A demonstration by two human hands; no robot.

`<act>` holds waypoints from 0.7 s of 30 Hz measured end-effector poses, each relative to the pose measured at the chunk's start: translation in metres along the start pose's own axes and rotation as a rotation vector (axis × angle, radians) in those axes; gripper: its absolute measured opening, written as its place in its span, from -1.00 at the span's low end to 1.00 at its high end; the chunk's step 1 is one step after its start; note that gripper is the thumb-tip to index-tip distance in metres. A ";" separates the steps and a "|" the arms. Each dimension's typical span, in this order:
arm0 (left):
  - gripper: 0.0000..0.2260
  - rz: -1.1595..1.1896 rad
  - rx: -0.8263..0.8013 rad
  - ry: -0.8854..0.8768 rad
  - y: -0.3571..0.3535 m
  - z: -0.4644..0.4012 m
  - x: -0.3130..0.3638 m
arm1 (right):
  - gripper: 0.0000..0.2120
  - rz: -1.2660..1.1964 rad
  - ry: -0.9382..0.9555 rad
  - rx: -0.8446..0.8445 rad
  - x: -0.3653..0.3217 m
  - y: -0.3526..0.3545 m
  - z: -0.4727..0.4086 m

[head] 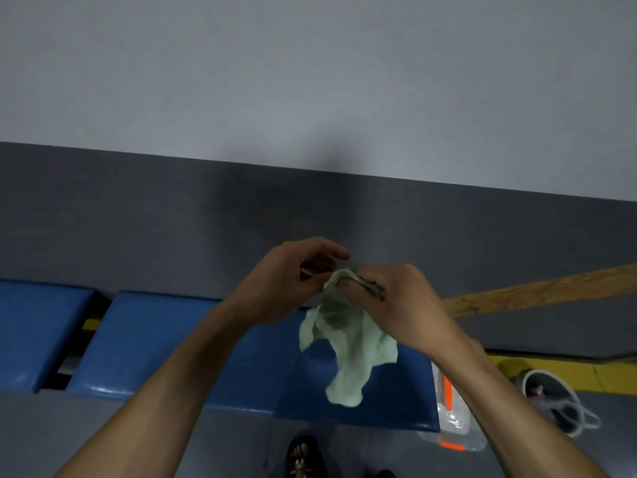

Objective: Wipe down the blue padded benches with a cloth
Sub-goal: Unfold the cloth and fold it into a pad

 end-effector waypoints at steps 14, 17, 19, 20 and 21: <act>-0.58 0.039 -0.046 -0.067 -0.004 0.006 0.006 | -0.63 -0.042 -0.044 -0.030 0.000 -0.004 -0.008; -0.48 0.056 -0.069 -0.100 -0.005 0.010 0.007 | -0.61 -0.087 -0.067 -0.048 0.001 -0.002 -0.009; -0.48 0.045 -0.024 -0.136 -0.005 0.010 0.009 | -0.60 -0.123 -0.080 -0.066 0.000 -0.003 -0.011; -0.51 0.040 0.010 -0.152 -0.004 0.010 0.009 | -0.60 -0.138 -0.082 -0.070 0.000 -0.003 -0.011; -0.56 0.049 0.041 -0.157 -0.004 0.009 0.009 | -0.60 -0.151 -0.084 -0.070 0.000 -0.003 -0.012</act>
Point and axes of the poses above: each hand's wrist, its own z-axis away from the middle knuckle, its own y-axis out of the back of the hand, x = y × z, the point moved 8 cm from there along -z, towards the middle knuckle, and after that the axes turned 6 degrees about z, right-handed, at the moved point
